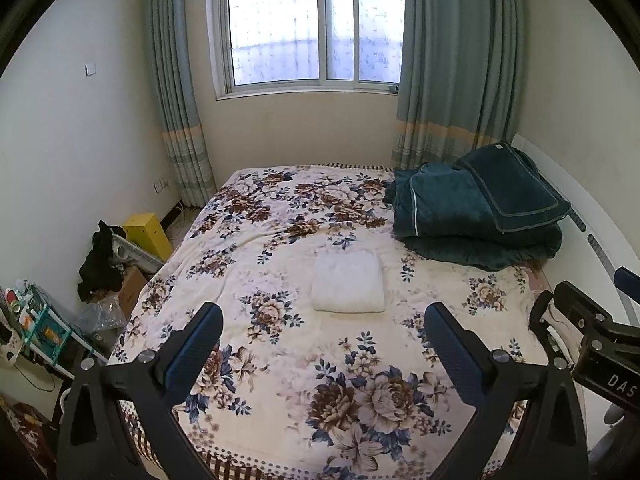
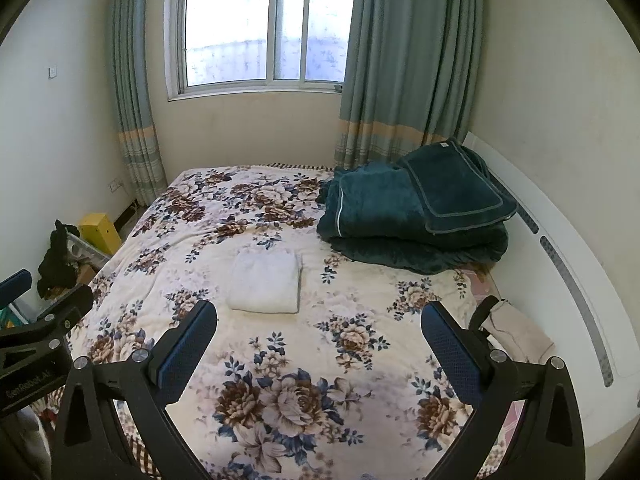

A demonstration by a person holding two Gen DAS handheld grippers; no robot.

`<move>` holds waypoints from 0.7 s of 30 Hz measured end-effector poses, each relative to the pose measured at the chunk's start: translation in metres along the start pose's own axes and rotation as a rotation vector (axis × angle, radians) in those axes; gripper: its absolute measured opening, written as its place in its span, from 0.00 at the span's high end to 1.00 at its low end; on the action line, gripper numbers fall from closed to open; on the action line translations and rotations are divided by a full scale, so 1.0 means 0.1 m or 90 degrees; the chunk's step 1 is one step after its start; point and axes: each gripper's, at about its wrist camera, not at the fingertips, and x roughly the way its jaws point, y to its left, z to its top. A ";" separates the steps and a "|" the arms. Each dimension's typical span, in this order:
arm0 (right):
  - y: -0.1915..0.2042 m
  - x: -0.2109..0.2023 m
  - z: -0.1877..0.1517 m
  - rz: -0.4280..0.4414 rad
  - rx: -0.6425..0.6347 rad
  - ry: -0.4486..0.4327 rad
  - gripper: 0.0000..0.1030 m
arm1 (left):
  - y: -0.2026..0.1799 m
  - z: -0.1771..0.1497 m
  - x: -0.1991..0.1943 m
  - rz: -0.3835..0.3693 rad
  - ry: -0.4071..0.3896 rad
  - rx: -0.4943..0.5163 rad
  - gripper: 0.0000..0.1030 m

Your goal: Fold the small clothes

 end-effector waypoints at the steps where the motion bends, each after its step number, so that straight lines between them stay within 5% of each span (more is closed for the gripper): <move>1: 0.00 -0.01 -0.01 0.000 0.001 0.000 0.00 | 0.00 0.00 0.00 0.002 0.000 0.000 0.00; 21: -0.04 -0.06 0.04 0.024 -0.007 -0.003 0.00 | 0.01 0.00 -0.20 0.021 -0.011 -0.011 0.00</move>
